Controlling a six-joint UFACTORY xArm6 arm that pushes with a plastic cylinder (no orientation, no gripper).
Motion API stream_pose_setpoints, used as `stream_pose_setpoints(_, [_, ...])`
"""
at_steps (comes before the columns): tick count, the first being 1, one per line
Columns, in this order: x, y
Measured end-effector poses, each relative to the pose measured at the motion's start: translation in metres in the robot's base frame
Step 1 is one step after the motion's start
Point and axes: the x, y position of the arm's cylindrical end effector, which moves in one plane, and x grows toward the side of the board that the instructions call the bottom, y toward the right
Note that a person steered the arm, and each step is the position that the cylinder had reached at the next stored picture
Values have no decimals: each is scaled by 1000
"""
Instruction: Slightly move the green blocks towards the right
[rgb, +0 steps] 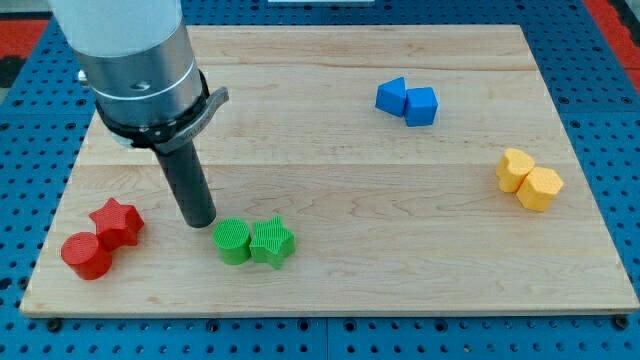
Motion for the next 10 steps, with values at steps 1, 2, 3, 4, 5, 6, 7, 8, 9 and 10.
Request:
stream_pose_setpoints(1, [17, 0])
stream_pose_setpoints(2, [34, 0])
stream_pose_setpoints(3, [37, -1])
stream_pose_setpoints(4, [37, 2])
stream_pose_setpoints(5, [37, 47])
stream_pose_setpoints(6, [37, 87])
stream_pose_setpoints(7, [36, 94])
stream_pose_setpoints(8, [36, 94])
stream_pose_setpoints(9, [65, 90])
stream_pose_setpoints(10, [86, 85])
